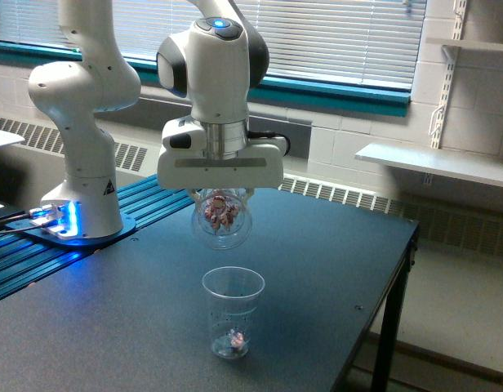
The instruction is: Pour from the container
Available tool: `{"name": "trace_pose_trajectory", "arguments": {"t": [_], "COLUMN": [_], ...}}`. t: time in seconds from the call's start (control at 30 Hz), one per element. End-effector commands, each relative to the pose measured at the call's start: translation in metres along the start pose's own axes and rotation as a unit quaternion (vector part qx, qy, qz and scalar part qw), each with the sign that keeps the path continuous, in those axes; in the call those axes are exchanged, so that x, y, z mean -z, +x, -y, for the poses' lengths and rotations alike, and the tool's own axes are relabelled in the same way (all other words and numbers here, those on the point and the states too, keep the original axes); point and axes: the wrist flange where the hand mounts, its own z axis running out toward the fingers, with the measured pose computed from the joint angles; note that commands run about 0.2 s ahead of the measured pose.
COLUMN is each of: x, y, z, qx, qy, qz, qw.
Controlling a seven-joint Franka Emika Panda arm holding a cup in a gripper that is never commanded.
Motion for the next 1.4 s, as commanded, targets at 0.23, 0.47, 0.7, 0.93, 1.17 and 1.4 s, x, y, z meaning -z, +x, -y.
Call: {"name": "trace_pose_trajectory", "arguments": {"t": [0.23, 0.47, 0.7, 0.93, 1.17, 1.4], "x": [0.014, 0.016, 0.017, 0.019, 0.018, 0.015], "y": [0.008, 0.012, 0.013, 0.015, 0.013, 0.01], "z": [0.01, 0.012, 0.015, 0.019, 0.022, 0.022], "qx": [-0.005, -0.014, -0.012, -0.014, -0.013, -0.015], "qy": [0.007, 0.001, -0.007, -0.007, -0.011, -0.016], "qz": [0.013, 0.028, 0.037, 0.039, 0.04, 0.04], "qw": [0.9999, 0.9995, 0.9992, 0.9991, 0.9991, 0.9989]}}
